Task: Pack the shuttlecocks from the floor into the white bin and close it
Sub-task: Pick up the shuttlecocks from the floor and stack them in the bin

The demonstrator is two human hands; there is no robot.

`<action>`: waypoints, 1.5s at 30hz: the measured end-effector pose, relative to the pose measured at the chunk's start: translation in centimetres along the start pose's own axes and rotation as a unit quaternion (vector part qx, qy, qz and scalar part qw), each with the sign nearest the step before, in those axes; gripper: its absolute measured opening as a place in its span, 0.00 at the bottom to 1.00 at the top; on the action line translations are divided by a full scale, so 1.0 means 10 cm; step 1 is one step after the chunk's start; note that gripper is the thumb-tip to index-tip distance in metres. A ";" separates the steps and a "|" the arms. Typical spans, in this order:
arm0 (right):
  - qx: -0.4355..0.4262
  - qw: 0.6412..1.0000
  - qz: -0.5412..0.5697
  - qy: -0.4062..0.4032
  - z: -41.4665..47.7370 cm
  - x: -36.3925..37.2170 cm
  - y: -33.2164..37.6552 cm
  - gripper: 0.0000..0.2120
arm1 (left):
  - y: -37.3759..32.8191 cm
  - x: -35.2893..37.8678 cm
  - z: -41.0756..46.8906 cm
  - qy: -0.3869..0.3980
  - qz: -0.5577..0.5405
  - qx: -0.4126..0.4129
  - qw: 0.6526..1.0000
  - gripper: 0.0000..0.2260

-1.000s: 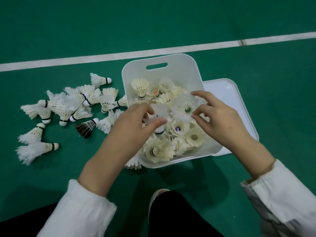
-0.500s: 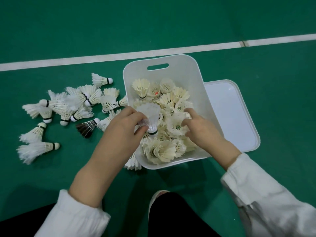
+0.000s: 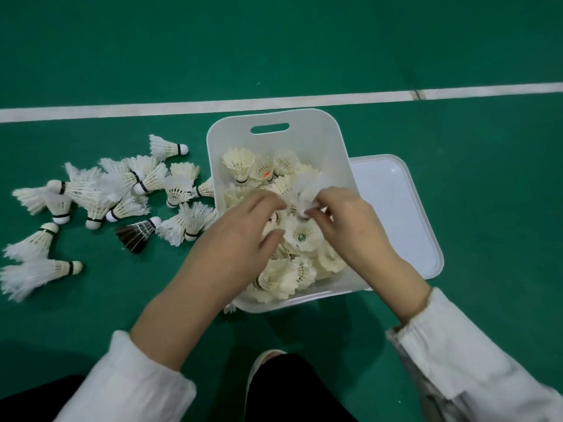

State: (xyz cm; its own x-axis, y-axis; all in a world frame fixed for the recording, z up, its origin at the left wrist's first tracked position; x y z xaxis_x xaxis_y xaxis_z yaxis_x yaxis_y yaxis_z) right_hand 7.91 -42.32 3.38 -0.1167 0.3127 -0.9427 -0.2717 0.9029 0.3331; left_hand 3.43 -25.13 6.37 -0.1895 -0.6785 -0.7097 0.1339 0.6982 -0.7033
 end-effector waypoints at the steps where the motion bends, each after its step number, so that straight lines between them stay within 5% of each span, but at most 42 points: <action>1: 0.020 0.999 -0.021 -0.022 0.06 -0.01 -0.06 0.09 | 0.03 -0.05 0.00 -0.004 0.010 -0.014 1.000 0.15; 4: 0.069 0.996 -0.054 -0.022 0.26 0.11 -0.23 0.12 | 0.16 -0.17 0.01 -0.003 0.051 -0.054 0.997 0.12; 7: 0.111 0.988 -0.074 0.081 0.42 0.46 -0.36 0.14 | 0.30 -0.22 -0.01 0.032 0.082 -0.083 0.993 0.10; 13: 0.210 0.950 0.058 0.222 0.52 0.68 -0.48 0.18 | 0.46 -0.29 -0.08 0.053 0.097 -0.067 0.992 0.09; 19: 0.097 0.975 -0.143 0.143 0.51 0.30 -0.20 0.15 | 0.69 -0.54 0.01 0.137 0.178 -0.035 0.974 0.08; 22: 0.032 0.987 -0.118 0.103 0.54 0.02 0.25 0.13 | 0.81 -0.79 0.01 0.197 0.260 0.006 0.945 0.08; 28: -0.209 0.944 -0.022 0.255 0.37 0.02 1.59 0.11 | 1.11 -1.42 -0.23 0.278 0.361 0.041 0.889 0.12; 31: -0.251 0.919 -0.059 0.298 0.33 0.49 1.98 0.11 | 1.42 -1.64 -0.40 0.262 0.341 0.000 0.903 0.11; 37: -0.174 0.928 -0.100 0.314 0.50 1.33 2.17 0.12 | 2.38 -1.63 -0.86 0.207 0.269 -0.120 0.933 0.08; 41: -0.071 0.958 -0.086 0.263 0.75 1.63 2.08 0.11 | 2.91 -1.44 -1.16 0.146 0.185 -0.218 0.947 0.09; 45: 0.042 0.986 -0.029 0.160 0.89 1.79 1.95 0.15 | 3.30 -1.37 -1.49 0.002 0.055 -0.304 0.951 0.05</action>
State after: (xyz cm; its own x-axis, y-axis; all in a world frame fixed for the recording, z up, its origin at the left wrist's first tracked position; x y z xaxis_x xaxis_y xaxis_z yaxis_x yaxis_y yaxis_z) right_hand 9.03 -16.45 -7.21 -0.4032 0.1628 -0.9005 -0.2083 0.9419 0.2635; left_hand -4.02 10.58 -6.54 -0.2107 -0.5936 -0.7767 -0.4343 0.7687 -0.4696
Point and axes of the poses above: each hand's wrist, its own z-axis towards the middle knuckle, its own x-axis out of the palm, y = z × x, the point moved 1 cm from there along z, towards the middle knuckle, and after that the axes turned 7 degrees about -z, right-handed, at the moved point
